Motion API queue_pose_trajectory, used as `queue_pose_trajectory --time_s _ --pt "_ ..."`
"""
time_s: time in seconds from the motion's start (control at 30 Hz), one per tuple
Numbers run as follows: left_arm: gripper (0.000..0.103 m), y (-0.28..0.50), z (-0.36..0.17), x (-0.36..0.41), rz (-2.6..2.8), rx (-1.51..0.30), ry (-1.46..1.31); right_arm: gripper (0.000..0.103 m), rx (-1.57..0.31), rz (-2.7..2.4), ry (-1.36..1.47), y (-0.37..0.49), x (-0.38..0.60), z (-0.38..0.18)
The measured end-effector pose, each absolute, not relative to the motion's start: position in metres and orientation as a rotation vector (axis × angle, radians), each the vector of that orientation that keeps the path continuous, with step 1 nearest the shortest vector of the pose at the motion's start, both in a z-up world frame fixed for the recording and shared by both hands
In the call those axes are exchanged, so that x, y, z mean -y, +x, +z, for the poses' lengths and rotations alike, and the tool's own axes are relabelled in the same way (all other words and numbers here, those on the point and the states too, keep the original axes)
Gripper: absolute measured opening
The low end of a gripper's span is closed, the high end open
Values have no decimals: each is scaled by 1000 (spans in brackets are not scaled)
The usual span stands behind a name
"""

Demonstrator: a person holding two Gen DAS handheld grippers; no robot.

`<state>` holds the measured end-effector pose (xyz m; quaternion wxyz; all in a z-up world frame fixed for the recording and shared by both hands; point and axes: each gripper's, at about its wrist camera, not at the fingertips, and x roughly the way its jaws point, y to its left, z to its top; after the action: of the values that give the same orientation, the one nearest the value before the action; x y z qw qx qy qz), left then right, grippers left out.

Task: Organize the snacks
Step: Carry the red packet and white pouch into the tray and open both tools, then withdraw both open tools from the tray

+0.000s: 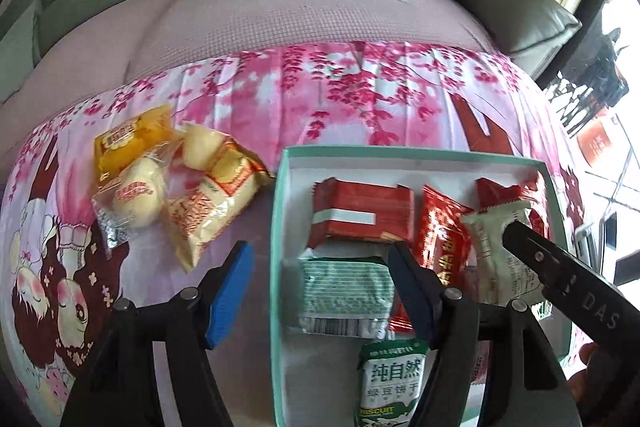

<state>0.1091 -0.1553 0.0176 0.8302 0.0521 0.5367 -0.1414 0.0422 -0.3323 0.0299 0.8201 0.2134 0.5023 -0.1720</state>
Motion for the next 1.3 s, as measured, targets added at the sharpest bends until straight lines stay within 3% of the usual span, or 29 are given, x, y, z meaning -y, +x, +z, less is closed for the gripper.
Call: queue_pose_trajectory --time_s 0.1,0.17,0.23,0.37,0.43,0.5,0.57,0.6,1.3 --pt "74 115 16 144 -243 -1144 75 76 -1066 -359 432 44 329 31" --pt "84 119 13 135 -195 -1155 44 80 -1067 -352 418 46 326 30" --pt "85 121 13 129 -167 -1154 19 85 -1067 -342 404 47 322 30" --pt "86 122 15 120 -117 -1135 2 85 -1064 -336 366 48 314 32" --pt "97 124 14 117 -94 -1130 -7 86 -1065 -329 348 50 310 32" --pt "97 125 13 112 -68 -1124 -15 86 -1067 -318 339 51 307 31" --pt "100 126 13 109 -50 -1119 -17 94 -1069 -308 331 52 304 30" --pt "101 126 13 107 -43 -1117 -20 103 -1070 -308 328 52 303 30" --pt "101 133 20 63 21 -1123 -77 103 -1048 -215 279 58 265 33"
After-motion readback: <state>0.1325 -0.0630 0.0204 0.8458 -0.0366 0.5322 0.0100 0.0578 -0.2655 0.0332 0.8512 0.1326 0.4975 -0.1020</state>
